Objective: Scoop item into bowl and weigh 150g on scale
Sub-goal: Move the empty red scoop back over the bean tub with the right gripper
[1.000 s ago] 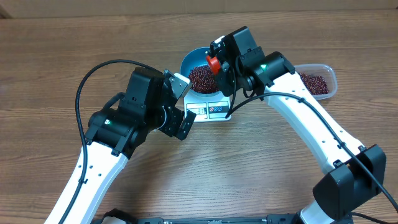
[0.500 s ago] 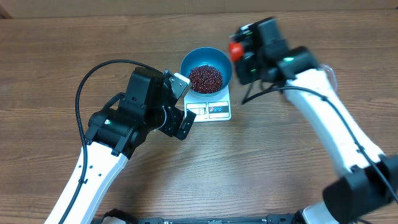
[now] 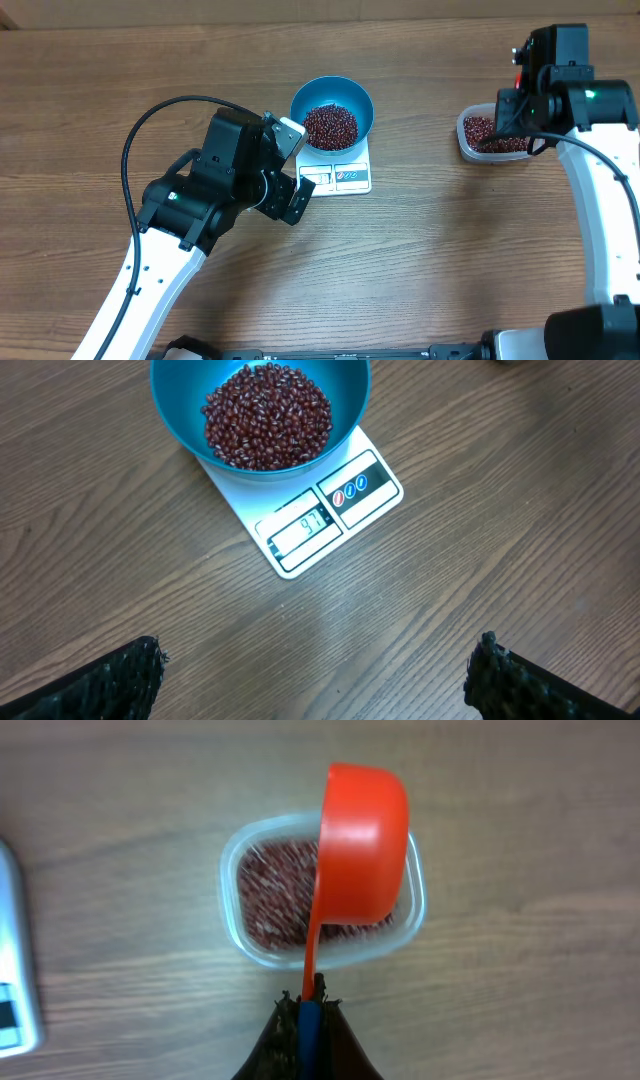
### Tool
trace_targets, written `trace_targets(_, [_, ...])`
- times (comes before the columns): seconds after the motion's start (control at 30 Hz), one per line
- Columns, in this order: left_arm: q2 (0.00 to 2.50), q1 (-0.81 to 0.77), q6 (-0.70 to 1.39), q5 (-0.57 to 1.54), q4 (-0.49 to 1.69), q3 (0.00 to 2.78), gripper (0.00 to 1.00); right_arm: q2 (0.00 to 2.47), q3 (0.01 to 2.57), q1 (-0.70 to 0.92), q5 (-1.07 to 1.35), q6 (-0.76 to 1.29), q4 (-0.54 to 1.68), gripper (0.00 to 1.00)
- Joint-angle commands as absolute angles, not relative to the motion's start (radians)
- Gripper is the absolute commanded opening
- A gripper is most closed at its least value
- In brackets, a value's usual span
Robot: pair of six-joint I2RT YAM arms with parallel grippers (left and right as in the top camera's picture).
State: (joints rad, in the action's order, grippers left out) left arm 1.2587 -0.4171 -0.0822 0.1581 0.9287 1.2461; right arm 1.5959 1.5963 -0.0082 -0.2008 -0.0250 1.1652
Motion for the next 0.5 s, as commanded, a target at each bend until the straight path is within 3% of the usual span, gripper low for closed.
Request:
trace_targets(0.0, [1.257,-0.413,-0.101,0.173,0.931,1.240,1.00,1.637,1.554,-0.014,-0.235,-0.016,1.165,0.03])
trace_targets(0.47, [1.257,-0.413,-0.101,0.173,0.931,1.241,1.00,1.854,1.528,-0.014,-0.306,-0.027,1.123,0.04])
